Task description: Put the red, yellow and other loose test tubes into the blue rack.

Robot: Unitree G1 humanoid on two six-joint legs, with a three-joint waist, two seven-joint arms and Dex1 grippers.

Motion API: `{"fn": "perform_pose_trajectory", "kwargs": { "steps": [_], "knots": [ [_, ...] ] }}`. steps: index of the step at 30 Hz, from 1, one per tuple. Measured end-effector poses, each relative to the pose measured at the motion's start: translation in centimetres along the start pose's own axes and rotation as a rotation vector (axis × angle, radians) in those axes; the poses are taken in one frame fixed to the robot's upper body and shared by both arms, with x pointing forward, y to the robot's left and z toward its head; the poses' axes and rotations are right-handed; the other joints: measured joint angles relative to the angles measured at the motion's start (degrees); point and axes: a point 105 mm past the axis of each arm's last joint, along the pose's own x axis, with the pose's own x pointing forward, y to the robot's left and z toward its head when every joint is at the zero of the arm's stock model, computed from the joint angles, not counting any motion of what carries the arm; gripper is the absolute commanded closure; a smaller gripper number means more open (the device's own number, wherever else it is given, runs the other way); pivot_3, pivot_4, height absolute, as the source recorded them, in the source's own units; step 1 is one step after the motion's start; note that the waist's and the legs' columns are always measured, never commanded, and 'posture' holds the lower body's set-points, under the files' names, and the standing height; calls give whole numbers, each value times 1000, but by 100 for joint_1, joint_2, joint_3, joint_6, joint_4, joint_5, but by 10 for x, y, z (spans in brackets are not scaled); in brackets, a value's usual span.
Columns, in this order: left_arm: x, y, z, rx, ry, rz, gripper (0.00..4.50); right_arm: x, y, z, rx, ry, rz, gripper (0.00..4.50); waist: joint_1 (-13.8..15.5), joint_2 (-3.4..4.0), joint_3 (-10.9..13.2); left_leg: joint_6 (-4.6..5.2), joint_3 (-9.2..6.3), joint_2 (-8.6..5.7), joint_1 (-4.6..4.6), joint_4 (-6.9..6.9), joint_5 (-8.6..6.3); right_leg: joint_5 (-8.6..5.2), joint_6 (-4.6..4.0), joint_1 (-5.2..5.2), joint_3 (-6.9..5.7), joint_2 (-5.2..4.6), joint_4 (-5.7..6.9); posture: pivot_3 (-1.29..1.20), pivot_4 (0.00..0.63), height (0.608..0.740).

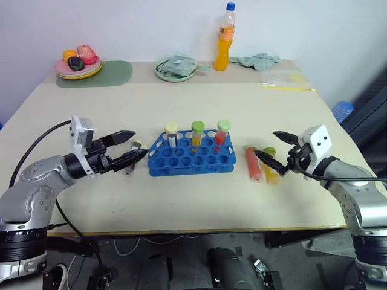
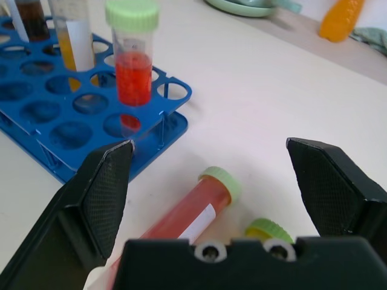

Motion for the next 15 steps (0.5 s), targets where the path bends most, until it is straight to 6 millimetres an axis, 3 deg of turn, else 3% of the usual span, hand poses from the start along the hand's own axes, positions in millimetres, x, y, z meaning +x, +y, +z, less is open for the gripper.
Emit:
{"fn": "perform_pose_trajectory", "kwargs": {
  "steps": [7, 15],
  "knots": [
    [-4, 2, -5, -21, 1, -12, 37, 8, -6, 4, 107, 44, -97, 0, 11, 0, 0, 0, 4, 0, -2, 0, 0, -1, -2, -6, 7, -1, 0, 0, 150, 740],
    [-12, 6, -23, -32, -17, -16, 37, 9, -9, 6, 337, 348, -172, 0, 13, 1, 0, 0, 13, 0, -8, -2, 0, -1, -4, -19, 17, -4, -2, 0, 150, 740]
  ]
}}
